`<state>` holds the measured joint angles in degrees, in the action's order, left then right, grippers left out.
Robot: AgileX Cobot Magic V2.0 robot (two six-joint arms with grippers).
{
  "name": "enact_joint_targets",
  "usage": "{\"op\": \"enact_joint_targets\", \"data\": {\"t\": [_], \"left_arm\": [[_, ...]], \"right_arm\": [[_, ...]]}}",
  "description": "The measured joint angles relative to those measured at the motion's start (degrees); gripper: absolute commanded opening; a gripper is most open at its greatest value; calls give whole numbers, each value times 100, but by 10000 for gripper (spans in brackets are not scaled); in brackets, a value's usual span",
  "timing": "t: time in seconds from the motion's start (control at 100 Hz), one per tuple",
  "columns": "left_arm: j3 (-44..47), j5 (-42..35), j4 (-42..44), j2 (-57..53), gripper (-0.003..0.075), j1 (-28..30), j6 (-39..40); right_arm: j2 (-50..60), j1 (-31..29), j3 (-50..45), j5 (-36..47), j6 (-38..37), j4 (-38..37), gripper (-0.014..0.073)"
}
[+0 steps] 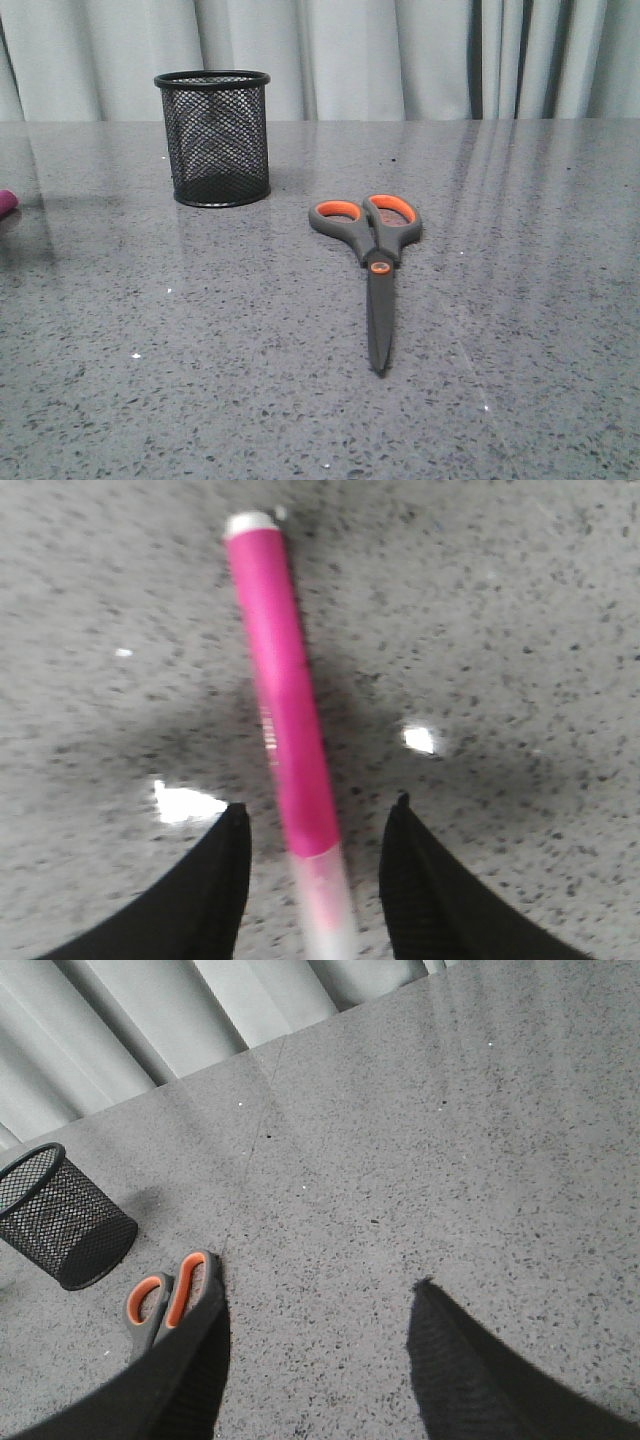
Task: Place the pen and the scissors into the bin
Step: 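Close the left gripper on the pink marker and lift it upright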
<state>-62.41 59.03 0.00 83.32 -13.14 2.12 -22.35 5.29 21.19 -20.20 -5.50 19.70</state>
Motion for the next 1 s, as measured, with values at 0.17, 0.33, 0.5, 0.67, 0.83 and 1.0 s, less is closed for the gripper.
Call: {"op": "enact_joint_targets", "data": {"t": [0.17,0.33,0.5,0.67,0.83,1.0], "left_arm": [[0,0,-180,299,283,0,-33],[0,-121,-180,436,282,0,-46],[-85,-158,-168,603,279,0,-57],[-148,-191,-125,731,144,0,-81],[-170,-213,-100,780,-20,0,-212],[-170,-351,-127,708,-21,0,-252]], "right_arm": [[0,0,0,0,0,8,360],[0,0,0,0,0,88,360],[0,0,0,0,0,161,360],[0,0,0,0,0,184,360],[0,0,0,-9,0,184,360],[0,0,0,-141,0,184,360]]}}
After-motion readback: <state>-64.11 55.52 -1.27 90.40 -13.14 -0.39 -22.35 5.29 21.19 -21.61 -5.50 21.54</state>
